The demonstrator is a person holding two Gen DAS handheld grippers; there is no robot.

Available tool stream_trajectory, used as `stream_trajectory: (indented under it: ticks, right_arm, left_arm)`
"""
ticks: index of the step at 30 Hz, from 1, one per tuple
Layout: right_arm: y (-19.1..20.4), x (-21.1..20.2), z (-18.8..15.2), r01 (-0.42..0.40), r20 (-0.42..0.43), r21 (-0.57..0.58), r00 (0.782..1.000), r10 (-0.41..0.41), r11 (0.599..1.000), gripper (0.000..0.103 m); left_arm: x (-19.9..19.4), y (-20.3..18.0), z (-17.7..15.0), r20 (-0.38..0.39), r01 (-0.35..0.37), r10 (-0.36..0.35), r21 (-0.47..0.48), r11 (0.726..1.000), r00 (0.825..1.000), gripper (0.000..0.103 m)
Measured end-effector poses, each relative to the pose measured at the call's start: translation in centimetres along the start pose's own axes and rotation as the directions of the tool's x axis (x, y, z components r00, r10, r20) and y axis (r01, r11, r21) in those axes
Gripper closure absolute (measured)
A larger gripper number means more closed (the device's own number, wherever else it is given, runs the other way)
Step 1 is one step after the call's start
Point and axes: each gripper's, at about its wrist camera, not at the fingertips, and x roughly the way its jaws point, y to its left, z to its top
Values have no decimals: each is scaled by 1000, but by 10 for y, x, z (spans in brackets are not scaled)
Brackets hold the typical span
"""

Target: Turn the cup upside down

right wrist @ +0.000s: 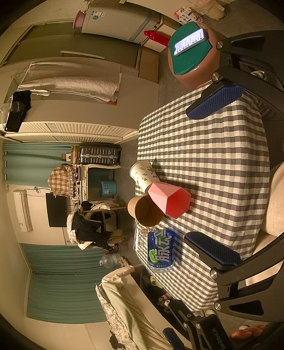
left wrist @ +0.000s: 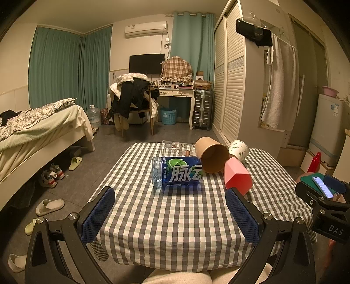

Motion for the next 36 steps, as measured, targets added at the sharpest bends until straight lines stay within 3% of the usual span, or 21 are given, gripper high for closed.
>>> stream_trajectory:
  ticks: [36]
  right_arm:
    - [2, -1, 2, -1, 1, -2, 1000, 1, 1000, 0]
  left_arm:
    - [4, -1, -3, -6, 2, -2, 1, 1000, 1000, 0]
